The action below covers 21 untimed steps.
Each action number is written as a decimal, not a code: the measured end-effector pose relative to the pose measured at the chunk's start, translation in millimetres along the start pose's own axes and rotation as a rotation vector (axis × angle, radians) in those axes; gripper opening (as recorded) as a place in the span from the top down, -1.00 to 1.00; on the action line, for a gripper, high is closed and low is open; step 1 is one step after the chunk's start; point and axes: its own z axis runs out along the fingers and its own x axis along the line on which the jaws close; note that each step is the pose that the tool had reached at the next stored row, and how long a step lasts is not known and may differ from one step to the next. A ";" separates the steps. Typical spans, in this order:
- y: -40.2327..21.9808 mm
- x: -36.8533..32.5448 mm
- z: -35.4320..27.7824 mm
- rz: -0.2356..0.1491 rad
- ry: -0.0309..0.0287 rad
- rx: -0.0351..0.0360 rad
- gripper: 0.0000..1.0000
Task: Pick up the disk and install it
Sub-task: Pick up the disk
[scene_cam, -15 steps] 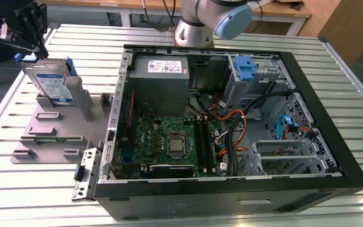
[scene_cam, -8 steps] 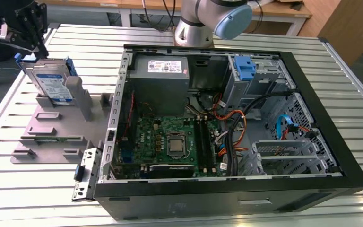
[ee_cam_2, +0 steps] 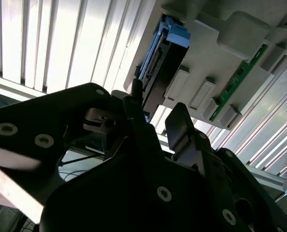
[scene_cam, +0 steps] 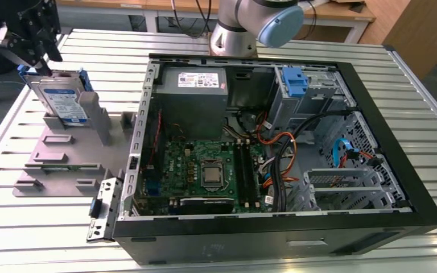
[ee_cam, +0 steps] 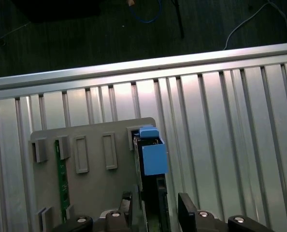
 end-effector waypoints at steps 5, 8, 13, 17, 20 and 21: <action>0.0 0.0 0.0 0.000 0.0002 0.0000 -0.29; -0.1 0.0 1.2 0.000 0.0000 0.0004 -0.29; -0.2 0.4 7.0 -0.003 0.0054 0.0010 -0.29; -0.5 0.7 11.9 -0.006 0.0095 0.0013 -0.29; -0.6 0.9 15.3 -0.009 0.0098 0.0012 -0.29; -0.7 1.0 16.3 -0.011 0.0101 0.0012 -0.29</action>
